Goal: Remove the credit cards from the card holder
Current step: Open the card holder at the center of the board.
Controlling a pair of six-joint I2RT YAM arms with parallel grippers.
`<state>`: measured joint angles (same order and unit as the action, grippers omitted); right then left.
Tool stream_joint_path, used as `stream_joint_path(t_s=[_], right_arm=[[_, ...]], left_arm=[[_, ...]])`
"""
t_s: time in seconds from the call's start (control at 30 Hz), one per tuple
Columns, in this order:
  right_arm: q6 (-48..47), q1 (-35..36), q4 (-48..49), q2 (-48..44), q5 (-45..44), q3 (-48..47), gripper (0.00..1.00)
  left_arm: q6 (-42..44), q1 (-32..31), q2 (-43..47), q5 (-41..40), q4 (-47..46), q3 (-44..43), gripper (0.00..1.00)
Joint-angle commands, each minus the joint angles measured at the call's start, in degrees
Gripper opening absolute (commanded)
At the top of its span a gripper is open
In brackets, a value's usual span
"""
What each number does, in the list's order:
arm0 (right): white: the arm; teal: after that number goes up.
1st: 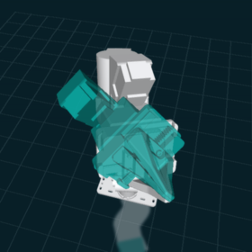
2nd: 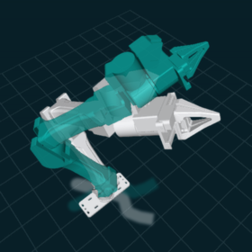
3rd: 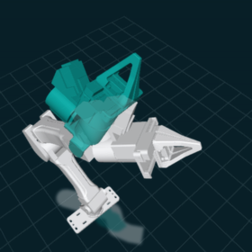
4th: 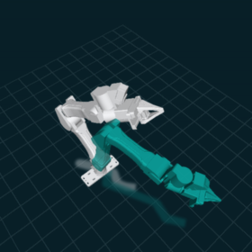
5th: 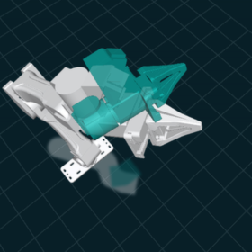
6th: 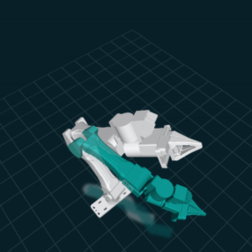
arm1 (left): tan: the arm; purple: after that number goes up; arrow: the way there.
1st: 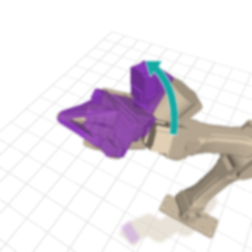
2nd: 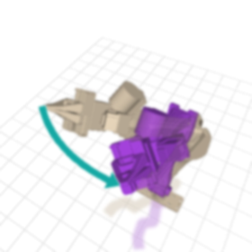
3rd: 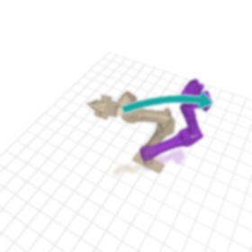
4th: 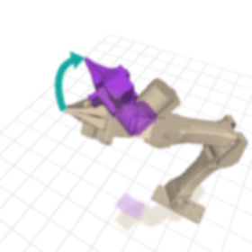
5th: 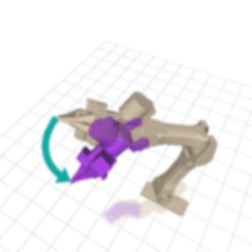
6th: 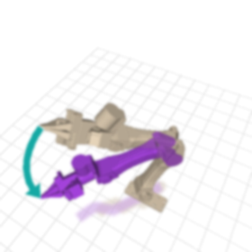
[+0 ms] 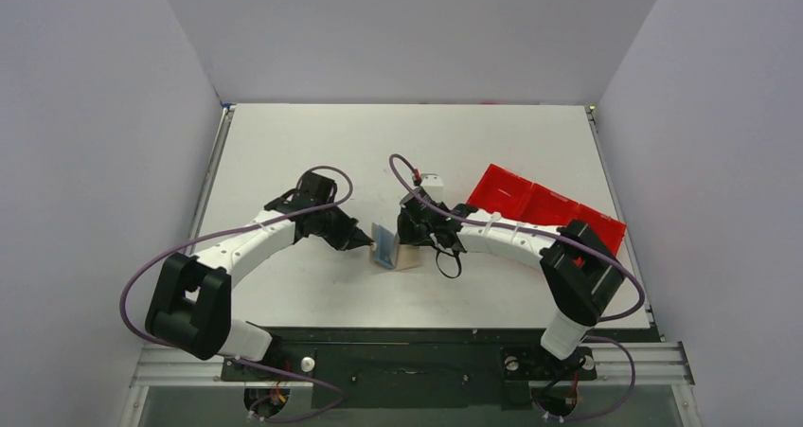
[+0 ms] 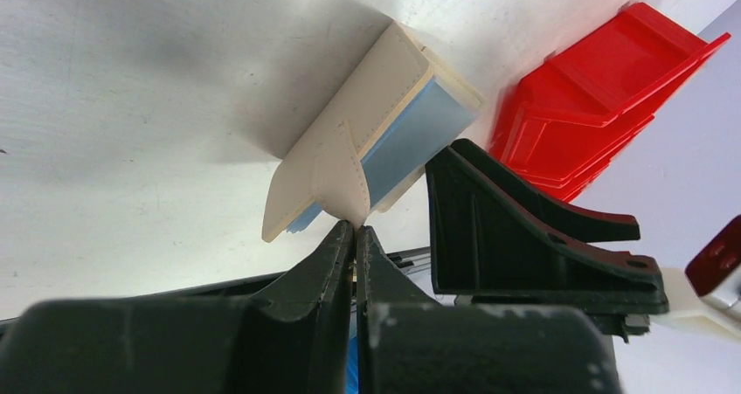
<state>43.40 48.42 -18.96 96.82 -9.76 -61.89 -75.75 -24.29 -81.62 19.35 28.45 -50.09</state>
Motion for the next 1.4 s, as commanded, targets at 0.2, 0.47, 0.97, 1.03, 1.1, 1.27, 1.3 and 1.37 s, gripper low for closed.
stream_joint_path(t_s=[0.2, 0.47, 0.97, 1.03, 1.1, 1.27, 1.3, 1.37], right_arm=[[0.30, -0.28, 2.33, 2.61, -0.05, 1.32, 0.37], [0.18, -1.77, 3.06, 4.36, 0.49, 3.00, 0.27], [-0.31, -3.15, 3.97, 5.82, 2.24, 4.04, 0.20], [-0.31, -3.23, 4.08, 6.08, 2.43, 4.19, 0.19], [-0.27, -3.43, 4.13, 6.08, 2.58, 4.37, 0.19], [-0.27, -4.06, 4.23, 5.39, 3.17, 4.45, 0.19], [-0.26, -4.15, 4.26, 5.40, 3.34, 4.44, 0.19], [-0.27, -4.21, 4.22, 5.51, 3.54, 4.24, 0.19]], left_arm=[[3.58, -0.01, 1.05, -1.95, -0.48, 1.99, 0.00], [9.36, 1.51, 0.79, -3.31, -0.12, 3.14, 0.00], [24.14, 5.57, 3.40, -6.63, 5.63, -1.21, 0.36], [25.57, 4.50, 3.24, -6.15, 5.43, -2.28, 0.38], [26.81, 2.82, 3.11, -7.48, 6.00, -3.64, 0.41], [30.12, -1.84, 0.84, -17.03, 9.40, -6.03, 0.45], [30.48, -2.31, 0.36, -17.93, 9.55, -6.01, 0.46], [31.31, -3.76, -1.19, -19.55, 9.38, -5.97, 0.46]])
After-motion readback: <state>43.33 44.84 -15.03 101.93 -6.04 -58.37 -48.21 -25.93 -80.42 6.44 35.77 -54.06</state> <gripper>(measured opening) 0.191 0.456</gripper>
